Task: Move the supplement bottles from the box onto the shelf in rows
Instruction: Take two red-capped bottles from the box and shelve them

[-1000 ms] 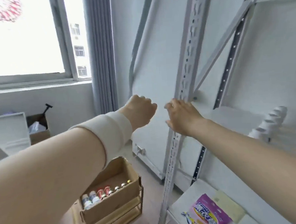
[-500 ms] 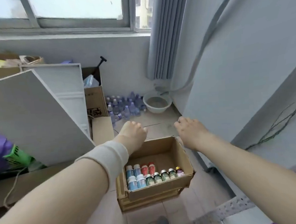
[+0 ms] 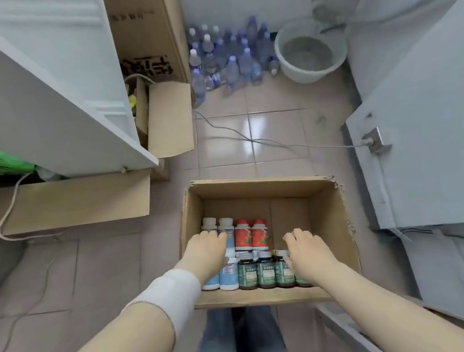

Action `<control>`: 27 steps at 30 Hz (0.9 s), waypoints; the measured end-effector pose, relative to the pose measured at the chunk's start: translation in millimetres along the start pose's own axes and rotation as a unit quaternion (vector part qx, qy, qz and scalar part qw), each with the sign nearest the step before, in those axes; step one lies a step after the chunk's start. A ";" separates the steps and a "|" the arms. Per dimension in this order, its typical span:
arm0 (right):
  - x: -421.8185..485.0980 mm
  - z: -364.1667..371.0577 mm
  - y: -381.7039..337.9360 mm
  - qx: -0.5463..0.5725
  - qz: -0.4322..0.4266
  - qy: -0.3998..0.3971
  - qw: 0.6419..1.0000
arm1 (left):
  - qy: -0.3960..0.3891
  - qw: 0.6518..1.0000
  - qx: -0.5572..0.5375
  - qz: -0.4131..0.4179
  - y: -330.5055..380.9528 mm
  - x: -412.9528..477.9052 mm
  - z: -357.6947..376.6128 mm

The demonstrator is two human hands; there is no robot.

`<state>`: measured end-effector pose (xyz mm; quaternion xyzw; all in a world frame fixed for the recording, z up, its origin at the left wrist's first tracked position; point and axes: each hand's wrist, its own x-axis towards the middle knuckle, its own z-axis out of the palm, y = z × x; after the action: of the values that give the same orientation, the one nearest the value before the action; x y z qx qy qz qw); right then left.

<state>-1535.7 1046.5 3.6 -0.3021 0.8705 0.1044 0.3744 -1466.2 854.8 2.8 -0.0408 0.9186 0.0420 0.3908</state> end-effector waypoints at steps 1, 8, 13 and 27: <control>18.8 8.0 1.6 0.014 -0.002 -0.010 1.000 | -0.002 1.000 -0.012 0.000 0.3 19.1 7.0; 136.0 73.1 9.1 0.189 0.062 -0.115 0.973 | 0.001 0.996 -0.084 -0.003 11.7 152.6 54.3; 172.3 95.8 8.9 0.376 0.114 -0.152 0.907 | -0.046 0.997 -0.054 0.005 10.8 202.3 69.7; 164.5 105.4 24.5 0.530 0.192 -0.111 0.818 | -0.019 0.955 -0.295 0.017 -4.5 200.1 71.1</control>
<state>-1576.9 1035.4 -188.7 0.1297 0.7840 -0.2705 0.5434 -1553.2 849.7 -190.9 -0.1374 0.8584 0.3185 0.3780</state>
